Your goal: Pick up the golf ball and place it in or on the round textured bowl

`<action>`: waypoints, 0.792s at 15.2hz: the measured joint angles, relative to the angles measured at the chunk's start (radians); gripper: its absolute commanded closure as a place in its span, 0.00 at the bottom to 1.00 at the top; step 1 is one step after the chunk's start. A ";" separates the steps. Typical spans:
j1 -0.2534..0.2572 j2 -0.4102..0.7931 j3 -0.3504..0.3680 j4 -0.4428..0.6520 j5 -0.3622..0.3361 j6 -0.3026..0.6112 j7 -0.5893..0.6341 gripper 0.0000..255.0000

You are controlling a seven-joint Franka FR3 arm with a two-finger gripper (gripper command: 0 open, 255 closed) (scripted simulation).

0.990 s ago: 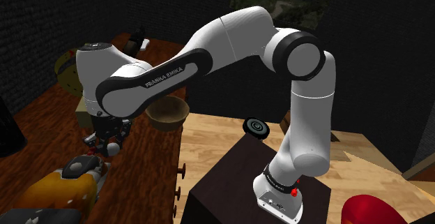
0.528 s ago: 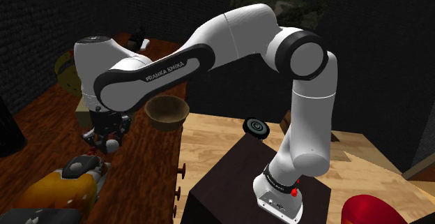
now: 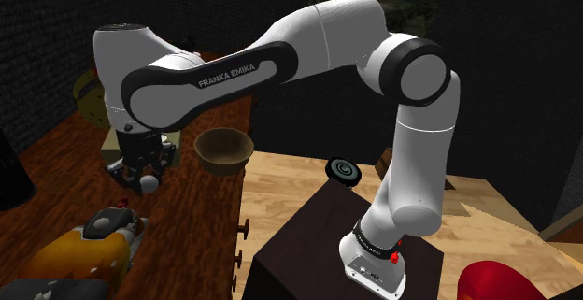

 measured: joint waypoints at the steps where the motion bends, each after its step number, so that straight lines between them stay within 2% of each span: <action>1: -0.001 -0.004 0.001 0.008 0.002 -0.012 -0.001 1.00; 12: -0.004 -0.044 0.008 0.102 0.019 -0.144 -0.004 1.00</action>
